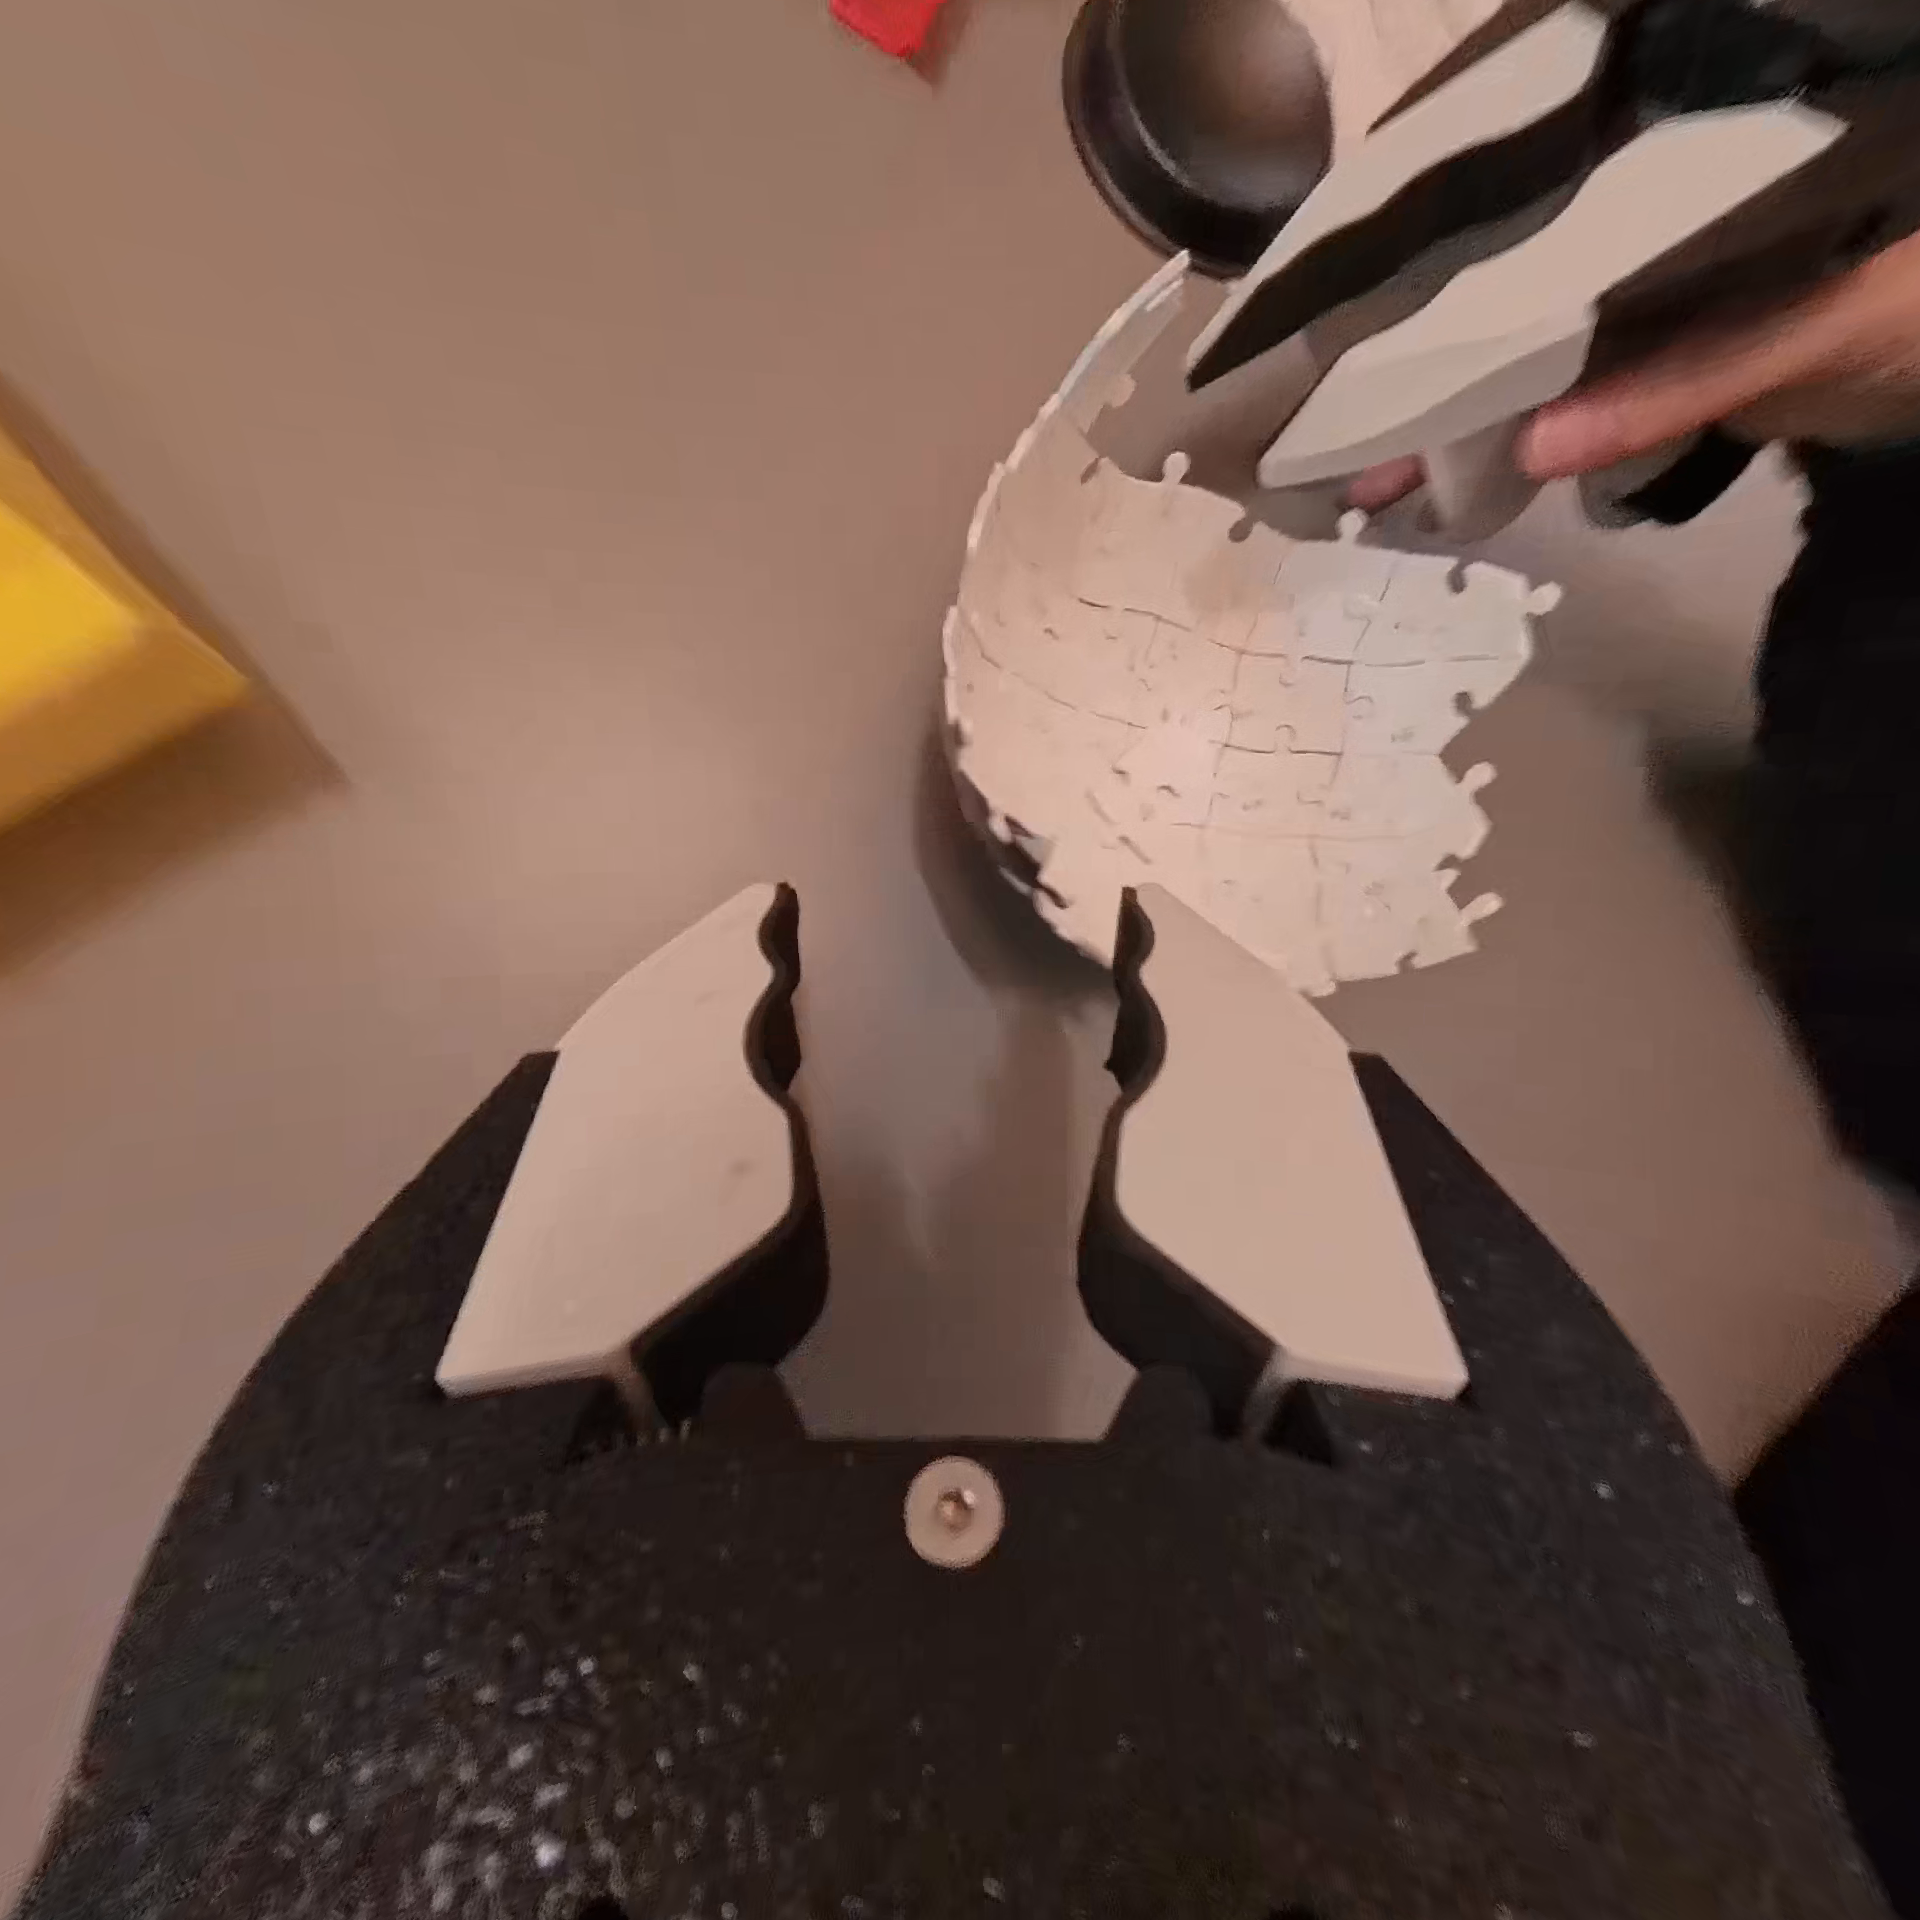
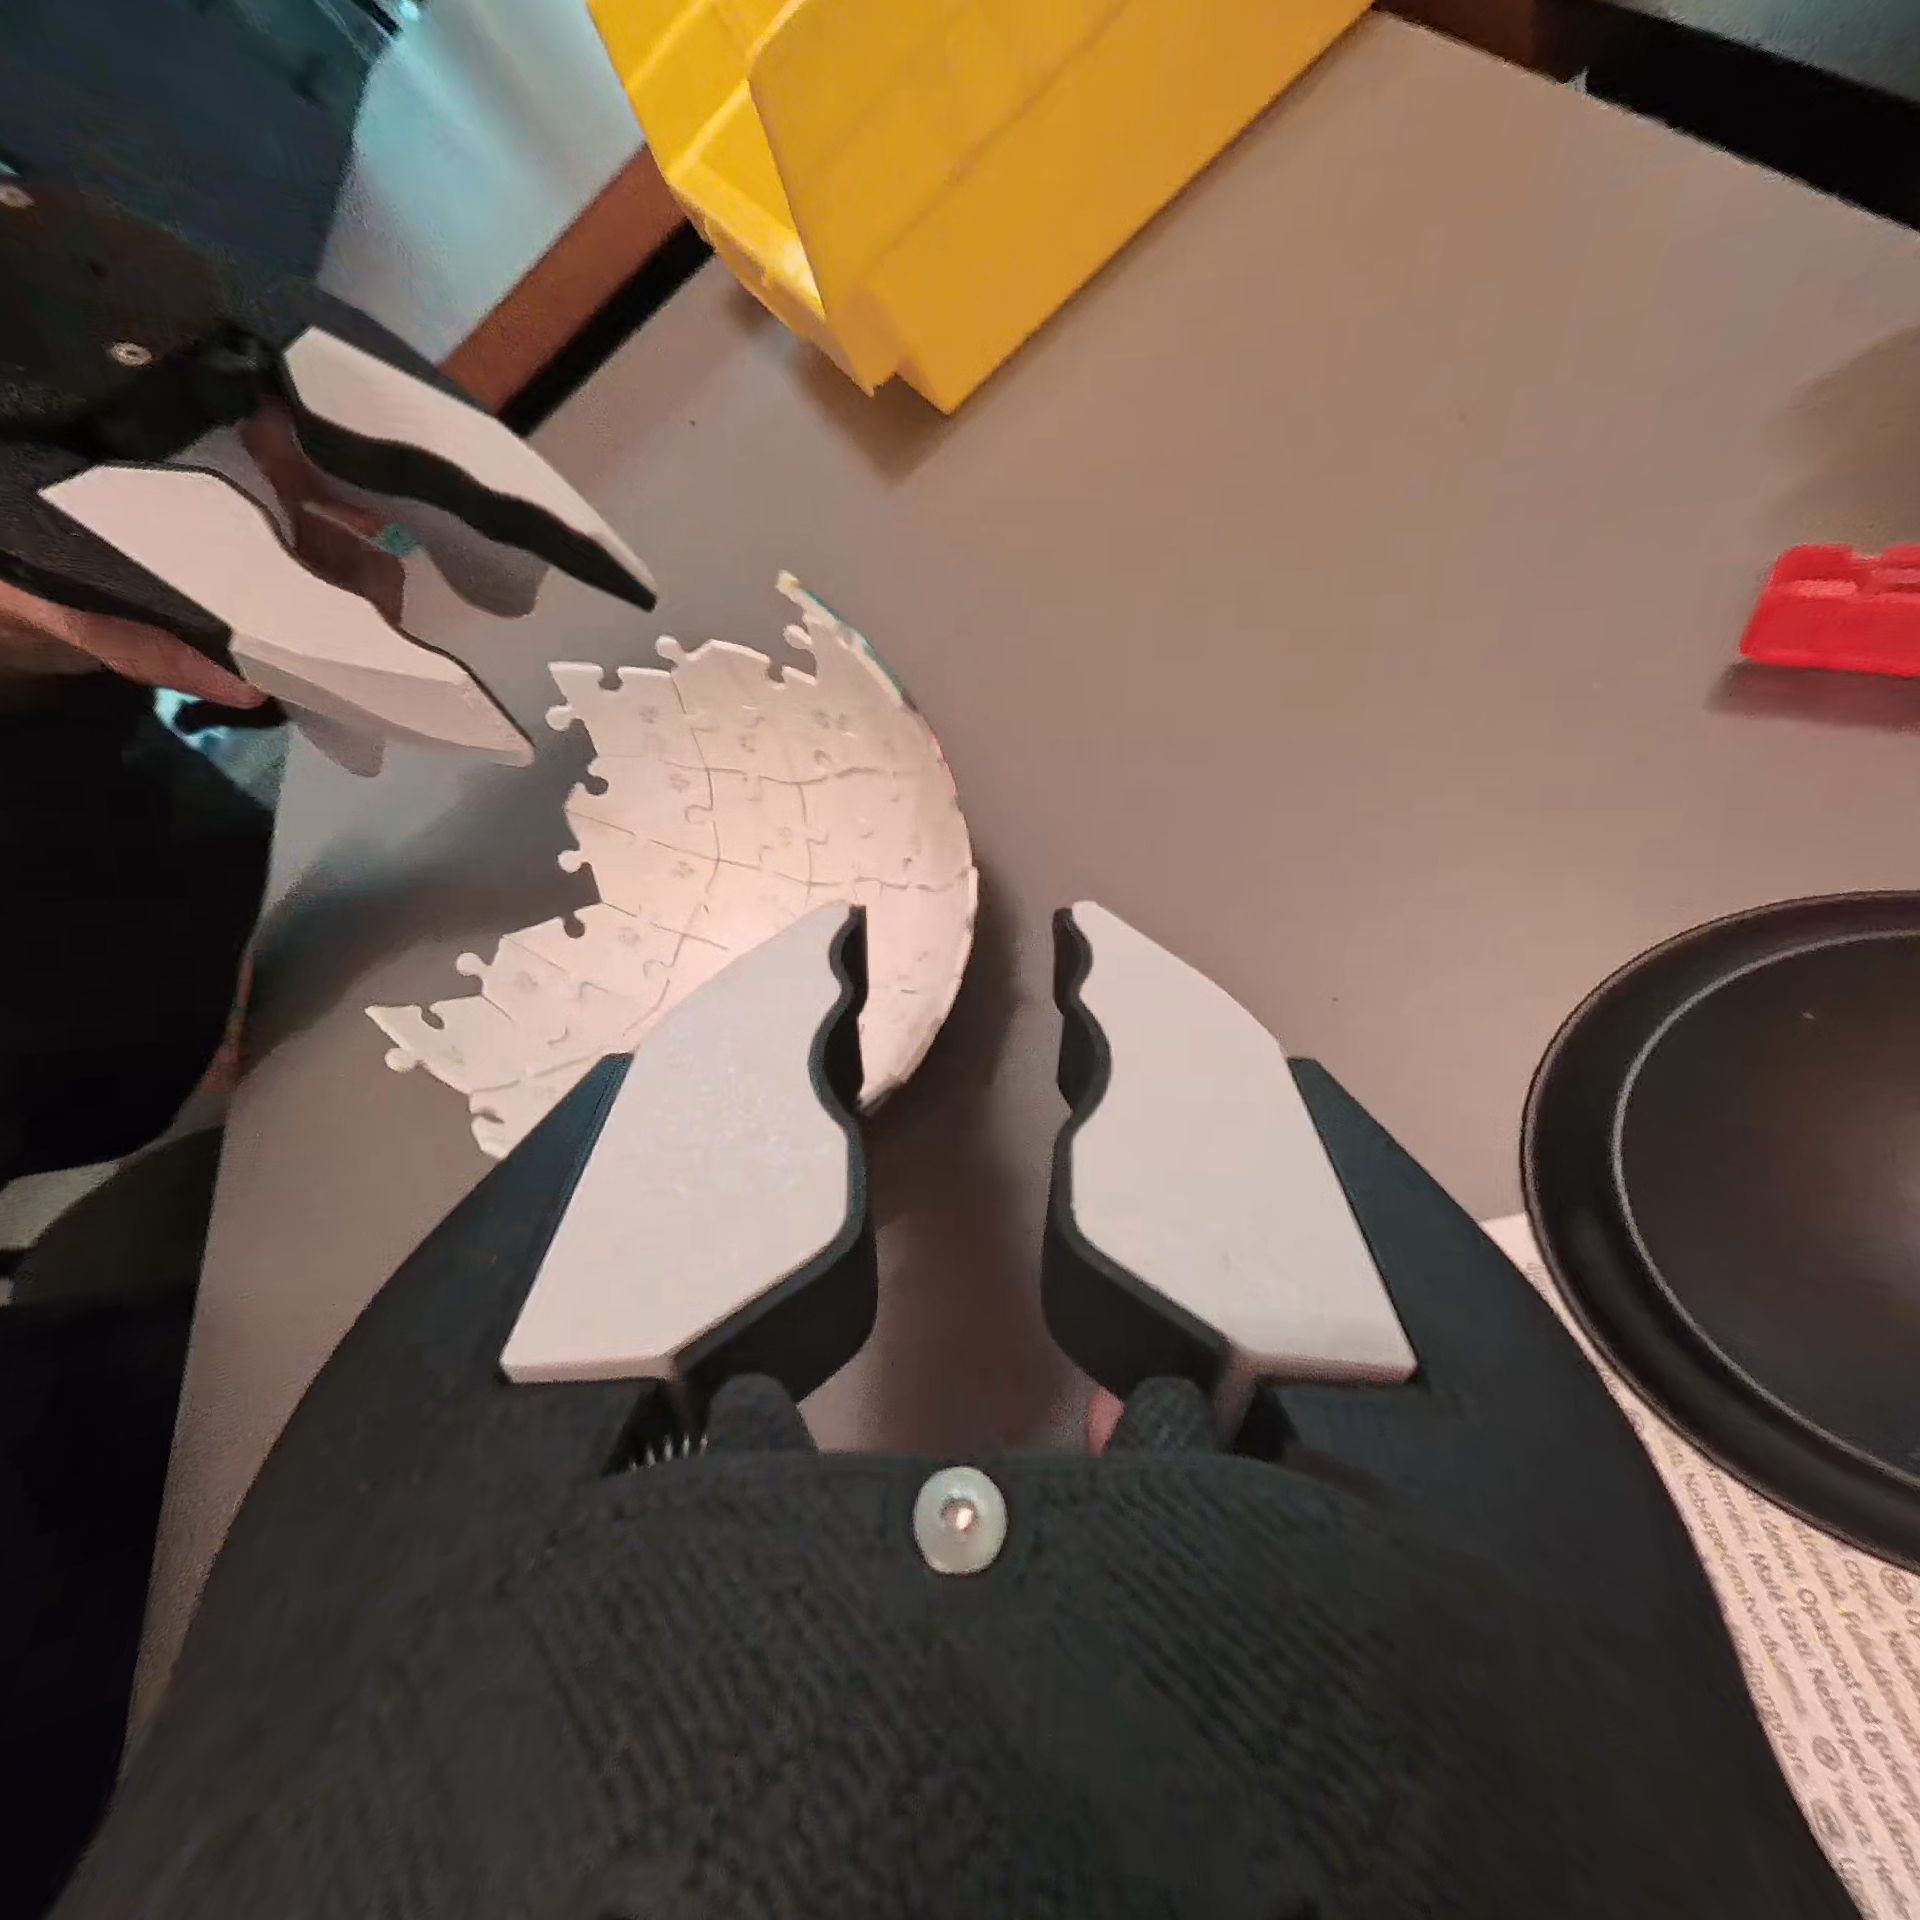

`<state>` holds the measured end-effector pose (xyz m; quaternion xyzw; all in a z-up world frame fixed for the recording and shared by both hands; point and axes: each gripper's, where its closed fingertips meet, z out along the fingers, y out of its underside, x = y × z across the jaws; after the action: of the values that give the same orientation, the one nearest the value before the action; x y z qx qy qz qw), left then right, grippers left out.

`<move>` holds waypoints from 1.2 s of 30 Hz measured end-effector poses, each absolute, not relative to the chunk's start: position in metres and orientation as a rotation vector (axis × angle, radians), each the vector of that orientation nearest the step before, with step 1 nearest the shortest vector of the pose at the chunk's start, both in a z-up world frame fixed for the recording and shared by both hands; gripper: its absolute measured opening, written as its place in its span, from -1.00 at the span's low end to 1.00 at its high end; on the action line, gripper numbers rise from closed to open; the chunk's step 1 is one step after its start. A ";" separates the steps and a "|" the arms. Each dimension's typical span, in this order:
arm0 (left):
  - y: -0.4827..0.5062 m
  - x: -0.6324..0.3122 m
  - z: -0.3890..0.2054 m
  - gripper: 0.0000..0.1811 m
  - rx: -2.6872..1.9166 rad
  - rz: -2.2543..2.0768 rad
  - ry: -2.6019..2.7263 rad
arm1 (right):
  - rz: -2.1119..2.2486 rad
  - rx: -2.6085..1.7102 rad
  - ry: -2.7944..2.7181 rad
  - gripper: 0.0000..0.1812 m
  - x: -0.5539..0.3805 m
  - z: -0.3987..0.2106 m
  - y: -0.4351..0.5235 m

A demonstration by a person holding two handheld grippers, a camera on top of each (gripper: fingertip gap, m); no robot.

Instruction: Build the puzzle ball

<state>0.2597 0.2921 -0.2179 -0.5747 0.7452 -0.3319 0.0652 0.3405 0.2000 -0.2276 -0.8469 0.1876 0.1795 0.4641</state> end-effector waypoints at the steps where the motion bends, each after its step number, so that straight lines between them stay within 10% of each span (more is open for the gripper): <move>1: 0.287 0.256 -0.219 -0.39 -1.783 -1.072 2.207 | 0.440 -2.100 0.456 -0.61 0.339 -0.230 0.200; 18: 0.272 0.259 -0.262 -0.91 -1.938 -1.010 2.165 | 0.547 -2.088 0.443 -0.78 0.290 -0.238 0.198; 36: 0.263 0.265 -0.217 -0.98 -1.167 -0.323 2.633 | 0.319 -1.933 0.474 -0.58 0.276 -0.198 0.128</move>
<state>0.2648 0.2628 -0.2173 -0.3996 0.9018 -0.1106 0.1218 0.2758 0.1281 -0.1978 -0.8111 0.1988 0.1339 0.5335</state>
